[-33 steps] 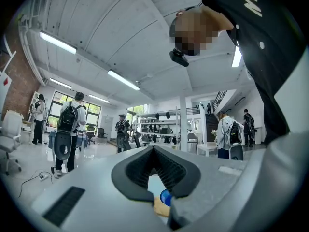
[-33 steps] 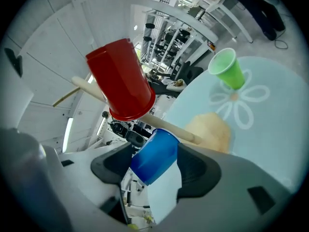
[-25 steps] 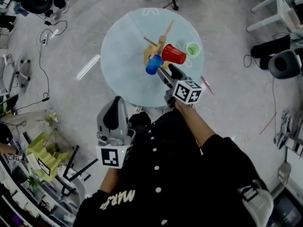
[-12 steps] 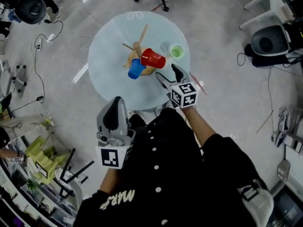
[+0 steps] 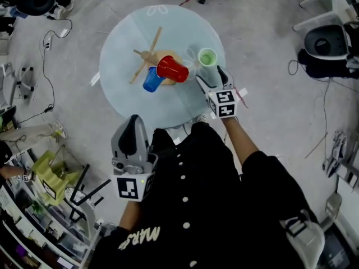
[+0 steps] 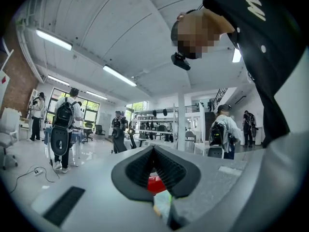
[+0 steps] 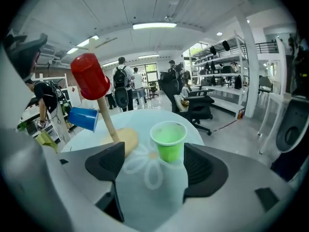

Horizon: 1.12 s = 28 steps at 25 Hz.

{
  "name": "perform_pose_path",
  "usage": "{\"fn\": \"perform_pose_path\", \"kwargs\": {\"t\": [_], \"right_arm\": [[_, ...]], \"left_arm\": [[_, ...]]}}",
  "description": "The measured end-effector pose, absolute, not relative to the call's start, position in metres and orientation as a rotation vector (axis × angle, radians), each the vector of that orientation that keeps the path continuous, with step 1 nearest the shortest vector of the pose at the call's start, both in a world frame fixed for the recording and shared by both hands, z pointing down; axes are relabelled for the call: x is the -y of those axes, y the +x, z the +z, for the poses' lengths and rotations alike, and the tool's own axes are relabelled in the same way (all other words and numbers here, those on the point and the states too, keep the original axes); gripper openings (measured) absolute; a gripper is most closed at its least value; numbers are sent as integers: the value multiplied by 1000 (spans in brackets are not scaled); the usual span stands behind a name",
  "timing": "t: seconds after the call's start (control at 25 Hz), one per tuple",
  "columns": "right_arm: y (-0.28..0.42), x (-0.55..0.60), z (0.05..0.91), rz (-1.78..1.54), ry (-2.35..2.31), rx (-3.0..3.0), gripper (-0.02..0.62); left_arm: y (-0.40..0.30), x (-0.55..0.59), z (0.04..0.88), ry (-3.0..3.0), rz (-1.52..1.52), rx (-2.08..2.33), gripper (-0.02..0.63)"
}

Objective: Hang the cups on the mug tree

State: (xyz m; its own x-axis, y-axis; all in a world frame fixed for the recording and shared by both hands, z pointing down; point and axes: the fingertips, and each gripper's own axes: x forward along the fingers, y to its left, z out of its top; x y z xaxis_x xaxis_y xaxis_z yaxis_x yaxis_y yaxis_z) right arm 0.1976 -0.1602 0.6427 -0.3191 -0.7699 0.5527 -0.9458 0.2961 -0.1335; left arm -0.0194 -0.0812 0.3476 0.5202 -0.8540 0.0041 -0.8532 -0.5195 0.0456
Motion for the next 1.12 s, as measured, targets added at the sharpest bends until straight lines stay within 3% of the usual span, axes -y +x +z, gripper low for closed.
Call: {"fn": "perform_pose_path", "kwargs": {"t": [0.64, 0.72, 0.76, 1.12], "right_arm": [[213, 225, 710, 354, 1308, 2107, 390], [215, 231, 708, 319, 1327, 2101, 360], [215, 234, 704, 290, 1344, 2102, 285], [194, 257, 637, 26, 1290, 2193, 267]], "left_arm": [[-17, 85, 380, 2570, 101, 1651, -5], [-20, 85, 381, 2559, 104, 1664, -5], [-21, 85, 382, 2554, 103, 1671, -5], [-30, 88, 366, 2565, 21, 1715, -5]]}}
